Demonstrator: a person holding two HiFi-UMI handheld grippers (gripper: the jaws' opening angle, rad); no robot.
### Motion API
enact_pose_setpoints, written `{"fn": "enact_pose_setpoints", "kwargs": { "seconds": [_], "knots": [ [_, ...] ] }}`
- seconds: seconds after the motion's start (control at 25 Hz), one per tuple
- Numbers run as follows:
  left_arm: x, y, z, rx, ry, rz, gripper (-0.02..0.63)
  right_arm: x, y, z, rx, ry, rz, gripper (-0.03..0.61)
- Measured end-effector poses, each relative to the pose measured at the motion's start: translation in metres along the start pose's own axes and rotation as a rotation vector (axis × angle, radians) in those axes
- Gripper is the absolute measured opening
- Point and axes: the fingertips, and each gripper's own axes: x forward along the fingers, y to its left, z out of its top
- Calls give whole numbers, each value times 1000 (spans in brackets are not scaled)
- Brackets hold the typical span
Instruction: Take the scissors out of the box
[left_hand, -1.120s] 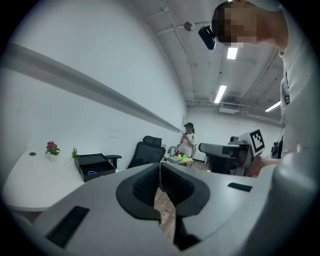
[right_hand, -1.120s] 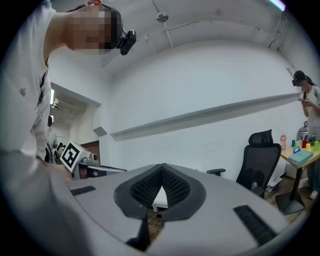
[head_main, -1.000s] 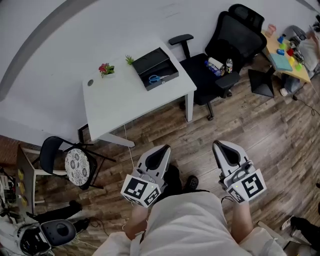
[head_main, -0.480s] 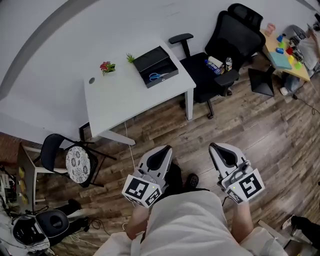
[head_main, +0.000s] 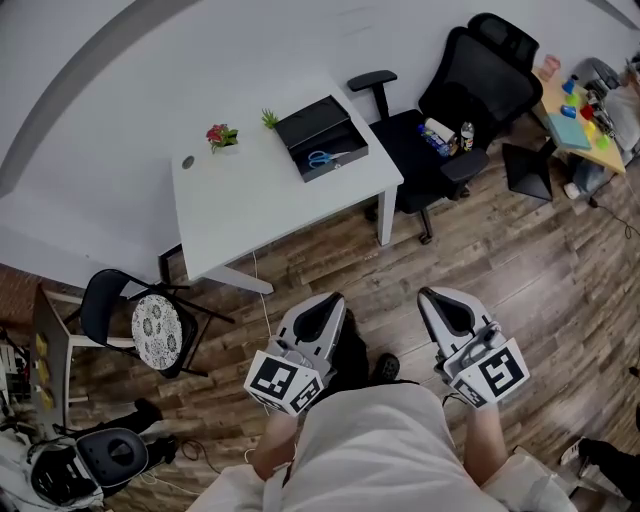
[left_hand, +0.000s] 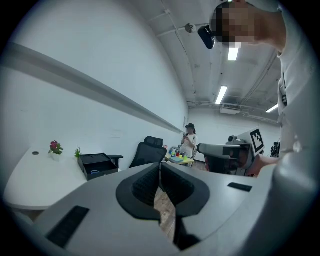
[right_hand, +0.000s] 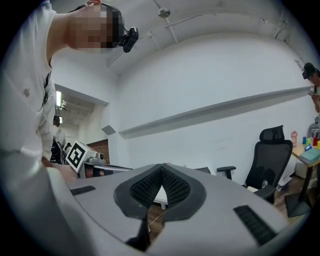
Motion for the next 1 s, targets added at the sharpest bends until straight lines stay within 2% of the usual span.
{"fn": "enact_pose_setpoints", "kwargs": {
  "seconds": [0.64, 1.0],
  "knots": [
    [57, 86, 24, -29, 1, -56, 28, 100, -35, 20, -28, 34, 23, 6],
    [74, 136, 40, -23, -6, -64, 28, 146, -50, 24, -21, 36, -20, 8]
  ]
}}
